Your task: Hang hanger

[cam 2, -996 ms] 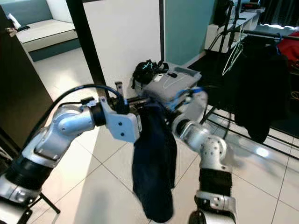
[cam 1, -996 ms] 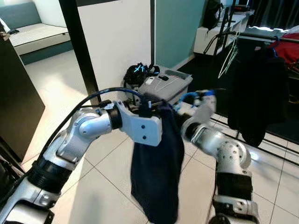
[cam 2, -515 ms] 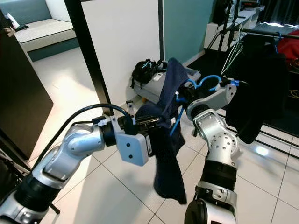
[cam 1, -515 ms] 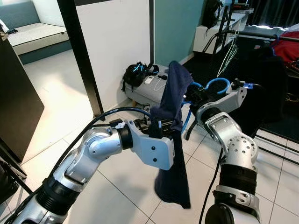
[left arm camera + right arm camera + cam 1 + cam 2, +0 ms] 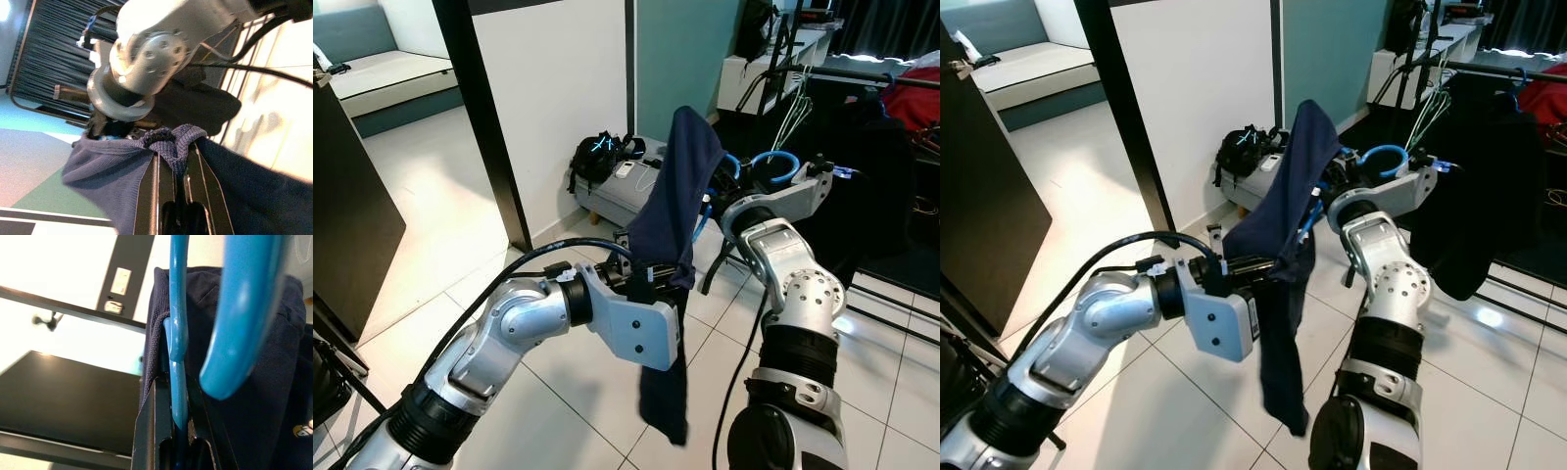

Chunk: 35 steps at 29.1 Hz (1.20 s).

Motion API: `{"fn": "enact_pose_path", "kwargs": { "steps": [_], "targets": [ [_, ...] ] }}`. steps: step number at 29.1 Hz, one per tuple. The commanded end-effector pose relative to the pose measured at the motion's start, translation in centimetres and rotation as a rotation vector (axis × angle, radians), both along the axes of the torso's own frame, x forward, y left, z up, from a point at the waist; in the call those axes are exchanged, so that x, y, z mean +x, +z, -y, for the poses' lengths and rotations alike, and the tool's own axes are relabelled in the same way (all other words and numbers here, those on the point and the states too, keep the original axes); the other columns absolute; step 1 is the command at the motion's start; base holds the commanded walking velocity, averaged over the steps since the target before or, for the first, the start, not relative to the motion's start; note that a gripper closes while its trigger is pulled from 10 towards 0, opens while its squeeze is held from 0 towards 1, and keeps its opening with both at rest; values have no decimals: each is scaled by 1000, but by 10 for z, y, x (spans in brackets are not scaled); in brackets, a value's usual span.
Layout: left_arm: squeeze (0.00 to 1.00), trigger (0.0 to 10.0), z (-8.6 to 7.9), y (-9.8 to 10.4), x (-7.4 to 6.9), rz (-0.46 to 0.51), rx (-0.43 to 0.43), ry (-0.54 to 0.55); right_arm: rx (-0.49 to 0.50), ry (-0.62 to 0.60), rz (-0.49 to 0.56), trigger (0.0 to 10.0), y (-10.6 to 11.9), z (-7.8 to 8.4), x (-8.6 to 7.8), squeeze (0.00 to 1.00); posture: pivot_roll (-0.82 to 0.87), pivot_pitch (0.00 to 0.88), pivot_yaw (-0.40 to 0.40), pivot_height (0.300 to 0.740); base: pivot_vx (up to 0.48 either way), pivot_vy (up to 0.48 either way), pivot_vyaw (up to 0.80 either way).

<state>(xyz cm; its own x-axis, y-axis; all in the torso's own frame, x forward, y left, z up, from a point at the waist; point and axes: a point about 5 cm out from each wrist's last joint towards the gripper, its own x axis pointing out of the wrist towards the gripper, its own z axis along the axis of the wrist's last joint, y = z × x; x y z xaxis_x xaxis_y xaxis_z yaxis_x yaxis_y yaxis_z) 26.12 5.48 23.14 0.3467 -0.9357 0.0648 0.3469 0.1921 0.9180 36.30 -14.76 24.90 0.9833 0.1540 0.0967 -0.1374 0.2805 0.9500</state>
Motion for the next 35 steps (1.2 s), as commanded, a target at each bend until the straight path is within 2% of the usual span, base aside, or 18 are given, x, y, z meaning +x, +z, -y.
{"fn": "enact_pose_path", "kwargs": {
  "steps": [1,3,8,14,15,16,18,19,21,22,23,24,27,28,30,31,33,35],
  "targets": [
    [0,10000,1,-4,-5,7,34,-25,55,21,50,10000,16,-7,0,0,-32,0,37,735,0,0,0],
    [0,10000,3,-5,-5,13,42,-28,101,46,69,10000,22,-13,-1,0,-36,0,38,735,0,0,0],
    [0,10000,3,-6,-4,20,53,-28,129,46,99,10000,30,-16,-3,0,-40,0,41,735,0,0,0],
    [0,10000,5,-4,-3,34,53,-37,69,-3,89,10000,31,-12,-2,0,-42,0,41,735,0,0,0],
    [0,10000,5,-1,-1,46,49,-32,-19,-22,61,10000,27,-14,-1,0,-42,0,41,735,0,0,0],
    [0,10000,5,-1,-1,46,49,-32,-19,-22,61,10000,27,-14,-1,0,-42,0,41,735,0,0,0],
    [0,10000,1,8,6,85,36,0,-301,22,1,10000,14,-28,-1,0,-43,0,39,735,0,0,0],
    [0,10000,1,8,6,85,36,0,-301,22,1,10000,14,-28,-1,0,-43,0,39,735,0,0,0],
    [0,10000,-13,23,20,143,37,74,-377,151,11,10000,9,-46,-7,0,-44,0,37,735,0,0,0],
    [0,10000,-26,30,30,175,47,135,-344,199,47,10000,12,-50,-11,0,-46,0,41,735,0,0,0],
    [0,10000,-26,30,30,175,47,135,-344,199,47,10000,12,-50,-11,0,-46,0,41,735,0,0,0],
    [0,10000,-38,36,37,199,55,190,-316,227,80,10000,16,-52,-13,0,-46,0,41,735,0,0,0],
    [0,10000,-48,41,42,217,64,232,-289,235,109,10000,21,-51,-15,0,-48,0,44,735,0,0,0],
    [0,10000,-61,45,48,236,75,292,-259,238,140,10000,26,-48,-17,0,-49,0,46,735,0,0,0],
    [0,10000,-61,45,48,236,75,292,-259,238,140,10000,26,-48,-17,0,-49,0,46,735,0,0,0],
    [0,10000,-72,49,52,247,80,335,-226,235,166,10000,31,-45,-19,0,-51,0,47,735,0,0,0],
    [0,10000,-72,49,52,247,80,335,-226,235,166,10000,31,-45,-19,0,-51,0,47,735,0,0,0],
    [0,10000,-84,51,50,192,56,350,-128,191,201,10000,38,-36,-18,0,-51,0,43,735,0,0,0]
  ]
}}
